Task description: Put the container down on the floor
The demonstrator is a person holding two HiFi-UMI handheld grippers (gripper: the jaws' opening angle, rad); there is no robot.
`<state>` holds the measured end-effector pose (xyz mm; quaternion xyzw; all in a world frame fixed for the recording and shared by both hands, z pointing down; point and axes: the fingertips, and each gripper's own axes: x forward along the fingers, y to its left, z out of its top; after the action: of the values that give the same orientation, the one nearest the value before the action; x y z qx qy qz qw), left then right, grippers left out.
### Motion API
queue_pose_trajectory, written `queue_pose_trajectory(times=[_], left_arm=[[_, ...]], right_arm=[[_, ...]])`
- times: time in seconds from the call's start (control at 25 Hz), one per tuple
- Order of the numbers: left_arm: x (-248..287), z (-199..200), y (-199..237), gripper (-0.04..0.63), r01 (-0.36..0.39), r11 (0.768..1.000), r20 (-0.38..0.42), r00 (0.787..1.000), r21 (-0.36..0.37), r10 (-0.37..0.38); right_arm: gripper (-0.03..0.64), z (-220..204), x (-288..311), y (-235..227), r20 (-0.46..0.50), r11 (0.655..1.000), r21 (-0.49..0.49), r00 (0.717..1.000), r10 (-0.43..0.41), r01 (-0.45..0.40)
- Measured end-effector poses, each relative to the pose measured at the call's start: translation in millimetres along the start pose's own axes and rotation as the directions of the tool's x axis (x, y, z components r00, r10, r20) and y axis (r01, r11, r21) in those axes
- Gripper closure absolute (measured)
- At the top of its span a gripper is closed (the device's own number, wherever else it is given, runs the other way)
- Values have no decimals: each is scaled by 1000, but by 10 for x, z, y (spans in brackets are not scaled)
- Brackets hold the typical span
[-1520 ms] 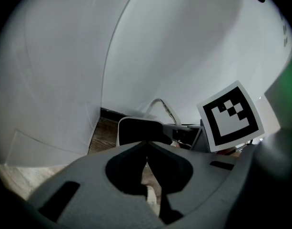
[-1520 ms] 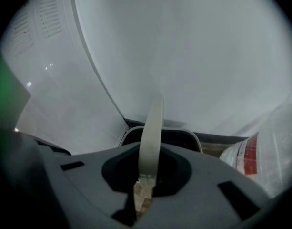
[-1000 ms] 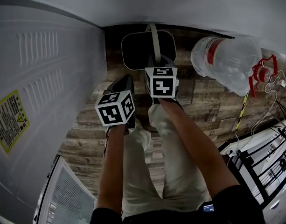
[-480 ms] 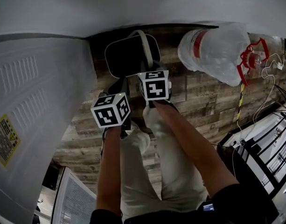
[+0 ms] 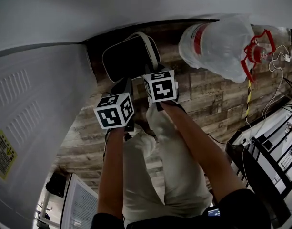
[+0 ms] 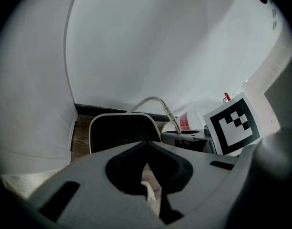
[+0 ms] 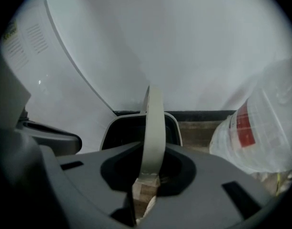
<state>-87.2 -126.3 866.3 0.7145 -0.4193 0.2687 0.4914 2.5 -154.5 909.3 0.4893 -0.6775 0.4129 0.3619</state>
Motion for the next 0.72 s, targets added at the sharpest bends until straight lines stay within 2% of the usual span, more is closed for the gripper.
queue_pose_trajectory(times=[0.52,0.72], left_arm=[[321,-80,-323,578,37,998,-44,998,42,-36],[438,-139,-384,578,50,997,-66,997,61,-46]], right_arm=[[583,-145,26,-379,-8,999,40,1000,1,-1],[578,-197,83,-547,-12,998,48,999,-29,30]])
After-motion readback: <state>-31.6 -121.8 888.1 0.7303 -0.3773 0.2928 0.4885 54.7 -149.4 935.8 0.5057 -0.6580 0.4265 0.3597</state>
